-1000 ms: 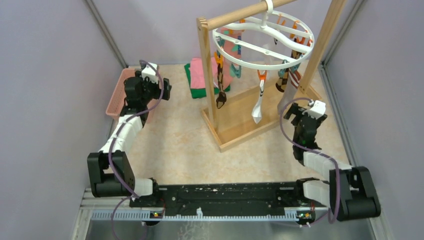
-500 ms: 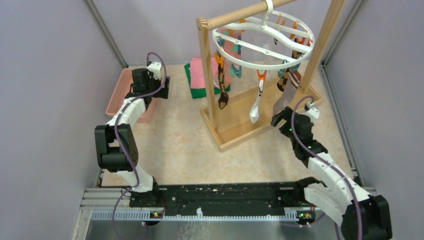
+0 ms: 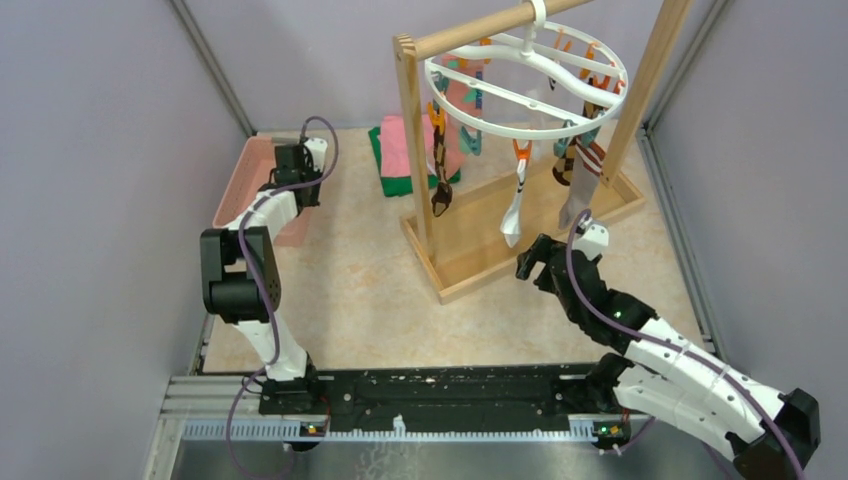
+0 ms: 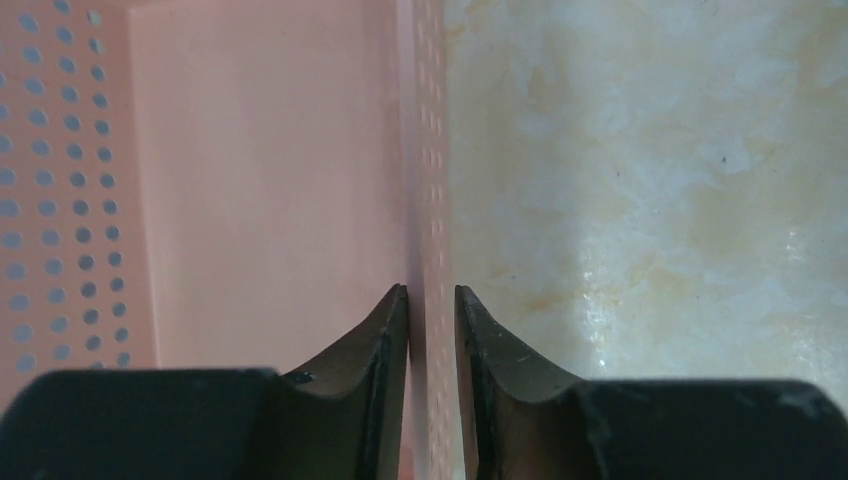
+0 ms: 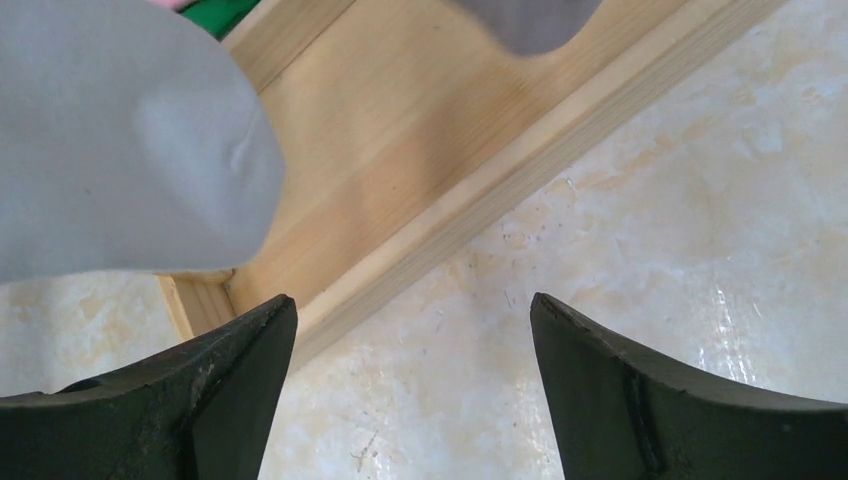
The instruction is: Remove the socks clipped to the hanger
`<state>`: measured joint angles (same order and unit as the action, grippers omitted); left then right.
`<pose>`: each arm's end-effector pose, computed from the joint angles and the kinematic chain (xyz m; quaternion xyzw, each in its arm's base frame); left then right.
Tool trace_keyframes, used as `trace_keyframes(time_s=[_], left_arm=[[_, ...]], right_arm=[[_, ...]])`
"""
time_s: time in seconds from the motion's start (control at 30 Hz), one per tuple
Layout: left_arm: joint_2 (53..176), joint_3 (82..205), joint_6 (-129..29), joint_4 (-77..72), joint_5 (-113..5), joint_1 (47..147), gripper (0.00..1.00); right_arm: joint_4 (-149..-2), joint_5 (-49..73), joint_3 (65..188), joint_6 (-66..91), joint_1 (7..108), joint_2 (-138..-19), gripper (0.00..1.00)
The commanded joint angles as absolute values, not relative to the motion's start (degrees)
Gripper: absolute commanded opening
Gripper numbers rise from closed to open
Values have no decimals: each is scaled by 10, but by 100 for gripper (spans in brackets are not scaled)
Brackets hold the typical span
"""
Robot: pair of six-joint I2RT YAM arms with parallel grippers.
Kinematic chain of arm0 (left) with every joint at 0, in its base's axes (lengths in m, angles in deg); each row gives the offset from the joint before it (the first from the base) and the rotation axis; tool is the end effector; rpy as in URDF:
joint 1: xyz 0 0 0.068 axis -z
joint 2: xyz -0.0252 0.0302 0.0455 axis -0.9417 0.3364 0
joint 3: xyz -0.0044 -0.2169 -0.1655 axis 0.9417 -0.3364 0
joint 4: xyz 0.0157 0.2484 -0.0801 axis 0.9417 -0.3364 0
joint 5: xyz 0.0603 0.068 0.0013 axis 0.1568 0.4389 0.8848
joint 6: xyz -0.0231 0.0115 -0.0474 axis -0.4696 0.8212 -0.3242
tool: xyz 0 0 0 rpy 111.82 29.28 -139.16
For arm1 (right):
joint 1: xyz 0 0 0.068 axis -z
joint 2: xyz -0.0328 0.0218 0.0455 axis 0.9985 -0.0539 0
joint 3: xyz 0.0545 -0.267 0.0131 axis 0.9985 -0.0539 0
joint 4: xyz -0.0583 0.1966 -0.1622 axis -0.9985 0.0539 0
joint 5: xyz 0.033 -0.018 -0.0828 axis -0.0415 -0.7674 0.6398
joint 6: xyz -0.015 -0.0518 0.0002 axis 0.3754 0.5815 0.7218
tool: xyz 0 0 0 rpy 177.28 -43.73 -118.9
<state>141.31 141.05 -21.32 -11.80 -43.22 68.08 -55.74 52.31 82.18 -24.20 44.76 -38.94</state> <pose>0.3997 0.0174 0.2198 0.1048 0.8994 0.0913 0.4144 0.1347 0.0962 0.2503 0.1489 0.8333 0.1468 0.5117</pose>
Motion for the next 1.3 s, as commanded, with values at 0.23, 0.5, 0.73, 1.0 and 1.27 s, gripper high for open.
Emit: trace_keyframes(time_s=[0.23,0.5,0.73,1.0,1.27], left_arm=[[1254,1301,-228,-223,-513,679,27],[1168,1234,-237,-306,-642,680,45],[1147,1209,-244,-332,-703,681,50],[1156,1363,-209,-331,-640,680,61],[1266,1404,-168,-263,-509,674,67]], right_arm=[[-512,581,847,-290,370,-398,83],[-501,616,819,-340,303,-402,83],[-482,649,825,-366,248,-431,83],[-463,674,831,-387,204,-447,83],[-442,698,846,-404,171,-471,83]])
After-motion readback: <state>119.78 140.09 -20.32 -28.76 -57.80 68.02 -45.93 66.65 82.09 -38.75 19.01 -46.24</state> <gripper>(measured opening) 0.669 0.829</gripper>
